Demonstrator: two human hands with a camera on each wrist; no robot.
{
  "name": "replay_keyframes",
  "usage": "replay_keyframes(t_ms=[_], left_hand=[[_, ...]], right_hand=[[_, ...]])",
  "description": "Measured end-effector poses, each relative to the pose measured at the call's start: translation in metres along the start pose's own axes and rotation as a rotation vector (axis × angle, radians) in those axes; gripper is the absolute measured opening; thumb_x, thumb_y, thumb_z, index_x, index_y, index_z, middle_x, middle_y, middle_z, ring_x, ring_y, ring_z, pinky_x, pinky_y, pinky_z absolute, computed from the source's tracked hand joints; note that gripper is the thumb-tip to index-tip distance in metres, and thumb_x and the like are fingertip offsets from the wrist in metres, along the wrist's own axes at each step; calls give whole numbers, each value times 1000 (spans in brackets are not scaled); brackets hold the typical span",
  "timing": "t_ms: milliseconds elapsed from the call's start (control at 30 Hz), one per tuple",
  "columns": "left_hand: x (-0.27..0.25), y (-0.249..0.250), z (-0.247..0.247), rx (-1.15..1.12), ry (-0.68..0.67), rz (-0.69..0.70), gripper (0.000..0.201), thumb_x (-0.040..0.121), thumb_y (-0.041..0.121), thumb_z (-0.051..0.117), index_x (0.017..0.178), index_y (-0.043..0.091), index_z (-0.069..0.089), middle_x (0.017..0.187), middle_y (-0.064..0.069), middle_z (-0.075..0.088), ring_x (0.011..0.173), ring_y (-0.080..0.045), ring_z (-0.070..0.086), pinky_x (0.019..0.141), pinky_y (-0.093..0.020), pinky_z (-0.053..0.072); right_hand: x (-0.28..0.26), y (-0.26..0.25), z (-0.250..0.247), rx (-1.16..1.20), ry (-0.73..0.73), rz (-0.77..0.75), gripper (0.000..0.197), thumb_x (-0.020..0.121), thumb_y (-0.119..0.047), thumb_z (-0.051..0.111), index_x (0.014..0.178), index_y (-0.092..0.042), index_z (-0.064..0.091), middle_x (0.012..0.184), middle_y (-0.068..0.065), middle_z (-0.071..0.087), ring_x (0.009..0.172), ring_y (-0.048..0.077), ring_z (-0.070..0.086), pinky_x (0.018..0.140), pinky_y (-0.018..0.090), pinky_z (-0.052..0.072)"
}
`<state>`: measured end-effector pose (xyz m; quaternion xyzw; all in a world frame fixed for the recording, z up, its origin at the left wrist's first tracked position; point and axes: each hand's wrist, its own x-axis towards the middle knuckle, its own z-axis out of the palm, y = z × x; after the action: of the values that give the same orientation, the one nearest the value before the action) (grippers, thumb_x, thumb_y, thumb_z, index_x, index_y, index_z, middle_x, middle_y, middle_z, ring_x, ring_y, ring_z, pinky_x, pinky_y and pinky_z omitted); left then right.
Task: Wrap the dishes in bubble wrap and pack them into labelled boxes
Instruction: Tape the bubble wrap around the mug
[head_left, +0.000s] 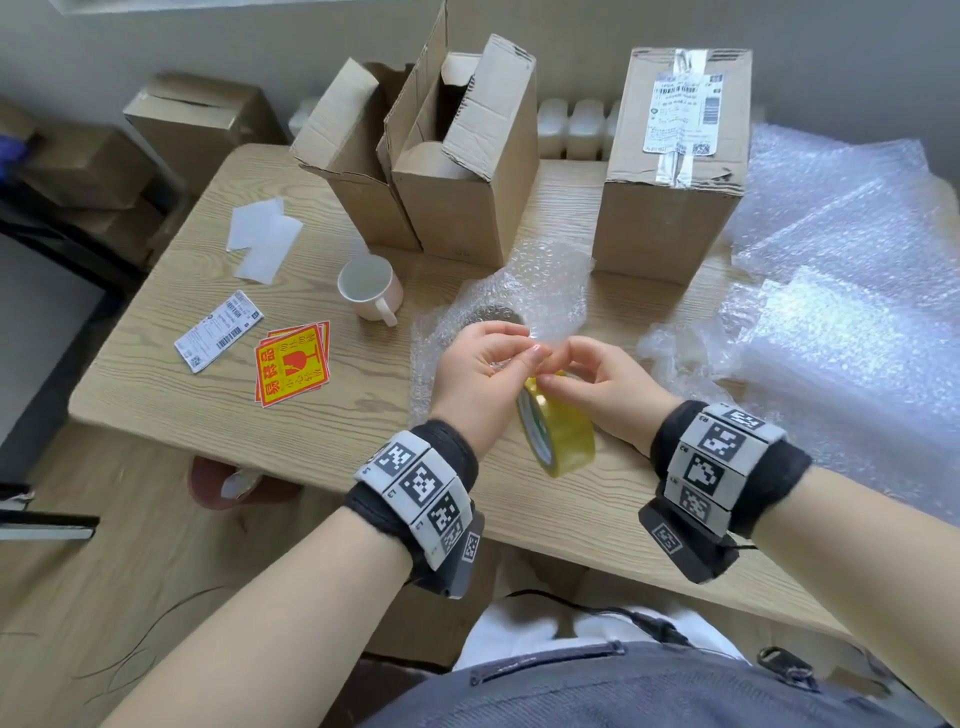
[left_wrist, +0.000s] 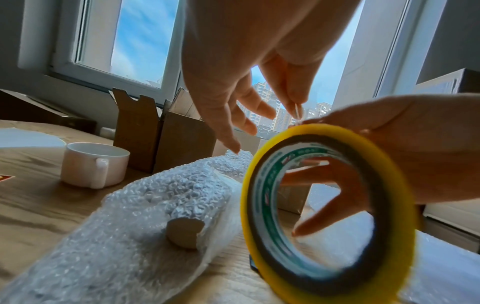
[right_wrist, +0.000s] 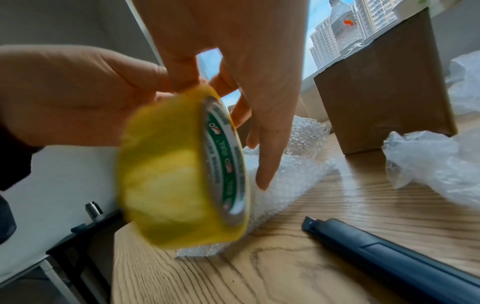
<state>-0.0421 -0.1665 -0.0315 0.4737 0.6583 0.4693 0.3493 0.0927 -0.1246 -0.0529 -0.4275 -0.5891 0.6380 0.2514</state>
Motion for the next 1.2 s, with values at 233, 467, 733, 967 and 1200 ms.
replay_keyframes(t_ms=[233, 467, 733, 967, 1200], left_hand=[[2, 3, 4, 68, 15, 15, 7, 82, 11, 72, 87, 6, 74, 95, 9, 57, 89, 10, 55, 73, -1, 40], [5, 9, 15, 64, 14, -22, 11, 83, 15, 71, 78, 25, 70, 92, 10, 58, 94, 0, 56, 86, -13, 44], [4, 11, 28, 89, 80, -16, 6, 80, 11, 73, 85, 9, 75, 93, 4, 59, 92, 4, 54, 79, -1, 38], [4, 15, 37, 96, 122, -8, 5, 81, 12, 73, 84, 16, 74, 92, 3, 61, 90, 1, 56, 78, -8, 44], [19, 12, 16, 247, -93, -170, 24, 92, 28, 61, 106, 13, 72, 98, 6, 69, 94, -5, 60, 89, -23, 45]], right_hand=[[-7, 1, -16, 40, -186, 143, 18, 87, -17, 65, 105, -14, 65, 100, 3, 69, 87, 13, 65, 75, 23, 50], [-1, -3, -30, 208, -34, 19, 19, 80, 2, 67, 64, -7, 62, 96, -2, 68, 88, 3, 64, 77, 12, 45], [-6, 0, -28, -146, -38, -42, 19, 92, -15, 58, 74, -18, 52, 70, -6, 51, 63, 5, 46, 62, 17, 39], [-7, 0, -44, -96, -61, 103, 26, 87, -34, 64, 85, -9, 73, 76, 1, 63, 67, 8, 51, 60, 18, 40], [1, -5, -39, -91, -10, 81, 20, 86, -29, 66, 69, -20, 72, 63, -10, 67, 67, 9, 55, 66, 25, 44]])
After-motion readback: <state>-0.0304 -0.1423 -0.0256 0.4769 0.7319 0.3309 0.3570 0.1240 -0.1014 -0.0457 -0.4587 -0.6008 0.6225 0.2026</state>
